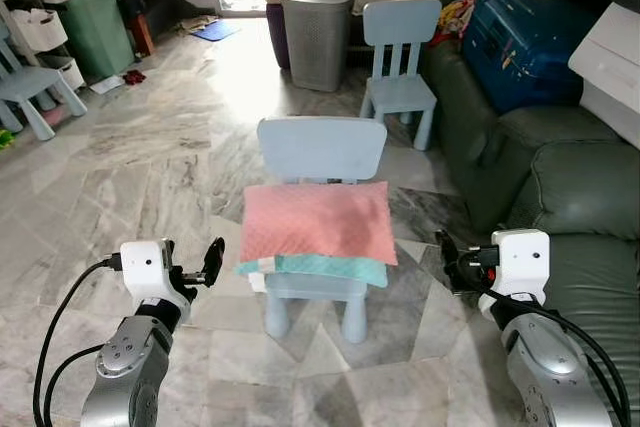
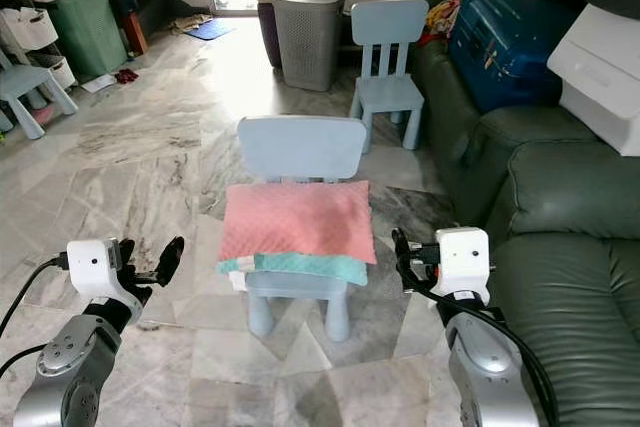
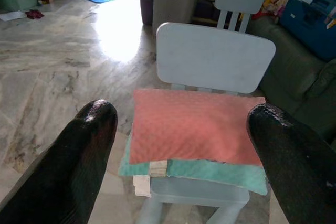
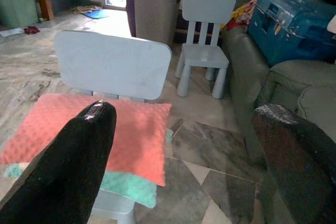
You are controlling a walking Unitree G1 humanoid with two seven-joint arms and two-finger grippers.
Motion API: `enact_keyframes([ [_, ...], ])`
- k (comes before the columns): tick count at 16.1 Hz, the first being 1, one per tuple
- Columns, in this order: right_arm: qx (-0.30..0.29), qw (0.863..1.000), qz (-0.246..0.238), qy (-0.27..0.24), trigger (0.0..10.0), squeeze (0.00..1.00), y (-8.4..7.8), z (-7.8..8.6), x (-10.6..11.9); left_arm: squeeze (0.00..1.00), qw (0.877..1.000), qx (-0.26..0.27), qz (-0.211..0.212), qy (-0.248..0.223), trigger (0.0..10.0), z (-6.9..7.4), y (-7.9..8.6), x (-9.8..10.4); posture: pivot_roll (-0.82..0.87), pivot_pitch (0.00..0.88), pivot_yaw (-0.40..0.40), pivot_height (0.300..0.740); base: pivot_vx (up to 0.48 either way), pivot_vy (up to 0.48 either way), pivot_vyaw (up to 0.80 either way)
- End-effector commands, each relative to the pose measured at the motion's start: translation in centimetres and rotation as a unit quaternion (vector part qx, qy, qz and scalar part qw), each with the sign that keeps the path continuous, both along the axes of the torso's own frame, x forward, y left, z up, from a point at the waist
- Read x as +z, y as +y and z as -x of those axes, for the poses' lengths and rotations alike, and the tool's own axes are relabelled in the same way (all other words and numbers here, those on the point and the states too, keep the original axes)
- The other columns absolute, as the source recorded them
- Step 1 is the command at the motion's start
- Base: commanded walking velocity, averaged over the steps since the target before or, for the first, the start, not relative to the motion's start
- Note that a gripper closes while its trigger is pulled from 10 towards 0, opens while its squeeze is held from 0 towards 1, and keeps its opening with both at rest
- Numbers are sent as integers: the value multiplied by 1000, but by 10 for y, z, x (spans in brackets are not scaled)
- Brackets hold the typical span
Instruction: Move the pillow to the sofa
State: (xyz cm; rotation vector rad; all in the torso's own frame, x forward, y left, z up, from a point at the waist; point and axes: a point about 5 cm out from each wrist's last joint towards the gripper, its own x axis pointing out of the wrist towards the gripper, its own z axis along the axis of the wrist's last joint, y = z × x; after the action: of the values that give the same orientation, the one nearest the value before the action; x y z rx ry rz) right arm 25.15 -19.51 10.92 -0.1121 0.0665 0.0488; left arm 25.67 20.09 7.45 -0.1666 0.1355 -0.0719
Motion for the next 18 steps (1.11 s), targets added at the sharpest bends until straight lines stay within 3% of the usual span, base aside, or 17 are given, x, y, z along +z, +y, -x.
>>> enact_keyframes([
  [1, -9, 1000, -5, 2, 10000, 0, -3, -1, 1, 0, 1000, 4, -7, -1, 10000, -2, 0, 0, -150, 22, 34, 740, 0, 0, 0],
  [5, 0, 1000, -10, -2, 10000, 0, -1, -2, 1, 0, 1000, -5, 17, -12, 10000, -1, -4, 2, -149, 26, 31, 740, 0, 0, 0],
  [18, 13, 1000, -4, -1, 10000, 0, 1, -4, 2, 0, 1000, -9, 9, -6, 10000, 0, -7, -1, -146, 16, 20, 740, 0, 0, 0],
])
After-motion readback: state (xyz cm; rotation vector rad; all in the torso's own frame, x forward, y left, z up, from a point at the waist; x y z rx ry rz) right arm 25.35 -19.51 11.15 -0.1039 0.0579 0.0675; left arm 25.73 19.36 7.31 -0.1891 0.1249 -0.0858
